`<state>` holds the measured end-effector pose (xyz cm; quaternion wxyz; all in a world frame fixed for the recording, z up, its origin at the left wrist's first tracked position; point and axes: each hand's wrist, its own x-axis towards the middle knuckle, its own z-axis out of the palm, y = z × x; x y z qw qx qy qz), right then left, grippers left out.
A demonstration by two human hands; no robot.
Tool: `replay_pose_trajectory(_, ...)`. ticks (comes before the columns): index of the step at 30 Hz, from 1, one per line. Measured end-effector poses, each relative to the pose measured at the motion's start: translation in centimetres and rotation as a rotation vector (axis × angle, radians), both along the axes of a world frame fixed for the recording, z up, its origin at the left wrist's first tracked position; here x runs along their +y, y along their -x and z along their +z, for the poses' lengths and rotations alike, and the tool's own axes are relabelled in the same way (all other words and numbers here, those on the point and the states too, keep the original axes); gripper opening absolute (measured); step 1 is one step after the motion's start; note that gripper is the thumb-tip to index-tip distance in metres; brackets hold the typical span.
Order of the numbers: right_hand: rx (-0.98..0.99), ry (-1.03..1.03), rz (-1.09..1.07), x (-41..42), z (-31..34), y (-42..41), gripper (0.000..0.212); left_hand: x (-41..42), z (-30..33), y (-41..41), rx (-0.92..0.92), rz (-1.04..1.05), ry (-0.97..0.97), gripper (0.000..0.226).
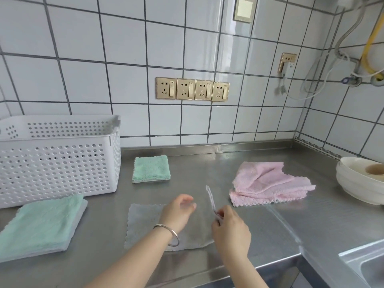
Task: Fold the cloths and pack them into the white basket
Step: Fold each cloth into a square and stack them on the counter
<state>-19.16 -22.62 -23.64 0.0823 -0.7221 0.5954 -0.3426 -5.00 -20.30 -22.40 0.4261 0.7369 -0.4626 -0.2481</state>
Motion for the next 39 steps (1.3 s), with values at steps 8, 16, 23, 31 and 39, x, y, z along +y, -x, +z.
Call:
replay_pose_trajectory(8, 0.026, 0.168, 0.165, 1.7, 0.0, -3.7, 0.042, 0.3, 0.0, 1.1, 0.395, 0.168, 0.169, 0.016)
replay_pose_trajectory(16, 0.020, 0.374, 0.377, 2.2, -2.0, -4.9, 0.040, 0.4, -0.5, -0.5, 0.465, 0.248, -0.006, 0.044)
replay_pose_trajectory(23, 0.071, 0.340, 0.500, 2.4, -2.3, -4.7, 0.050, 2.0, 1.8, -3.4, 0.031, 0.377, 0.118, 0.026)
replay_pose_trajectory(31, 0.079, 0.053, 0.647, 3.1, -3.0, -5.9, 0.069, 5.2, 1.7, -8.7, -0.142, 0.430, 0.003, 0.029)
replay_pose_trajectory(39, 0.173, 0.083, 0.699, 3.7, -3.8, -6.6, 0.063, 7.3, -0.9, -10.0, -0.084, 0.473, -0.142, 0.011)
